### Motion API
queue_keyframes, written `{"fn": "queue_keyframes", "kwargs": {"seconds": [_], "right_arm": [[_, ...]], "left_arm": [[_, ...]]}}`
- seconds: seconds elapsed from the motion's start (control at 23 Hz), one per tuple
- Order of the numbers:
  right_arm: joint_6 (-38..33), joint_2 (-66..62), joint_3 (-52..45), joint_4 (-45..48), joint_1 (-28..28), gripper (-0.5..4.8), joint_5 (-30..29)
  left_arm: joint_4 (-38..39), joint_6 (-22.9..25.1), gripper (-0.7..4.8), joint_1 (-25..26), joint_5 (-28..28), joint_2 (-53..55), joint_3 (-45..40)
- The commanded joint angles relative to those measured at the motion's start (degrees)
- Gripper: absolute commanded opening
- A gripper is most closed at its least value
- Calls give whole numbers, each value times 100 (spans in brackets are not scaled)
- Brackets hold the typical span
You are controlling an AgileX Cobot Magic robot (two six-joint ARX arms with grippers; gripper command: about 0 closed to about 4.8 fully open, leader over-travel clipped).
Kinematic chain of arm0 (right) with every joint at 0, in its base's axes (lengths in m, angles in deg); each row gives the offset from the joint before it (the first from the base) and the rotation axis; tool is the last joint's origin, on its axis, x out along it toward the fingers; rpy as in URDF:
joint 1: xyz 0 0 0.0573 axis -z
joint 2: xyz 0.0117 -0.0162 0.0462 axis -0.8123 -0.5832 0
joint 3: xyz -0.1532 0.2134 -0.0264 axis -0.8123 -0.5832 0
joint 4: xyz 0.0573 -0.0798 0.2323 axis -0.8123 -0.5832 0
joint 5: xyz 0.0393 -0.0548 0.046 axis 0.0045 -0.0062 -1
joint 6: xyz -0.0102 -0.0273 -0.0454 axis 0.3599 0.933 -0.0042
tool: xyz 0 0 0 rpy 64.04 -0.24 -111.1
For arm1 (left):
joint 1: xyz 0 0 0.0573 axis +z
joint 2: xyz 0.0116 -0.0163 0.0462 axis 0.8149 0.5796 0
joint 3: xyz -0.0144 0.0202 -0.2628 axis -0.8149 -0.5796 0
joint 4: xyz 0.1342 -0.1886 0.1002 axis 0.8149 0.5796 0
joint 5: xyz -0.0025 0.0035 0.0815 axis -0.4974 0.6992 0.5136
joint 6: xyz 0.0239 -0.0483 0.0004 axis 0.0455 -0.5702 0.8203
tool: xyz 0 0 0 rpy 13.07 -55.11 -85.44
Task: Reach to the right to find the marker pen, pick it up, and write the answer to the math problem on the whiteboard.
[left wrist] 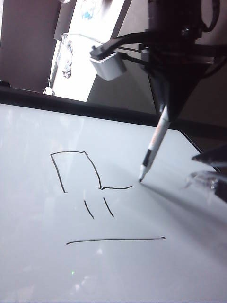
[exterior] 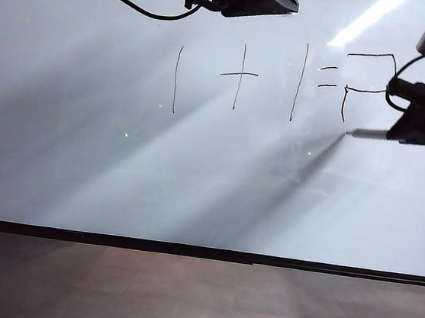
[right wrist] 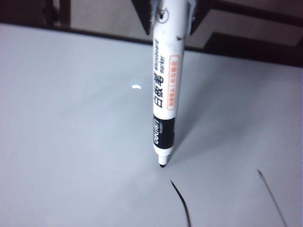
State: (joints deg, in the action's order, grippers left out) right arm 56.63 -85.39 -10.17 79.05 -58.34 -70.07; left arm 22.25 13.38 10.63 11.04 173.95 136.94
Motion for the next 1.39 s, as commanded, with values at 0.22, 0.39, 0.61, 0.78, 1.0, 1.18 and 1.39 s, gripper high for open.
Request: {"fn": "queue_keyframes", "kwargs": {"seconds": [0.22,0.39,0.61,0.78,1.0,1.18,1.39], "right_arm": [[-72,35,28,339,-4,-6,-81],[-162,35,28,444,-7,-6,-151],[-157,35,35,564,-4,-6,-184],[-160,35,37,662,-4,-6,-179],[-160,35,37,732,2,-6,35],[-160,42,35,702,33,-6,219],[-190,94,35,658,251,-6,289]], "left_arm": [[-55,-15,27,7,-26,-24,11],[-52,-15,27,7,-26,-24,11],[-52,-15,27,7,-26,-24,11],[-52,-15,27,7,-26,-24,11],[-52,-15,27,7,-26,-24,11],[-52,-15,27,7,-26,-24,11],[-50,-15,27,7,-26,-24,11]]}}
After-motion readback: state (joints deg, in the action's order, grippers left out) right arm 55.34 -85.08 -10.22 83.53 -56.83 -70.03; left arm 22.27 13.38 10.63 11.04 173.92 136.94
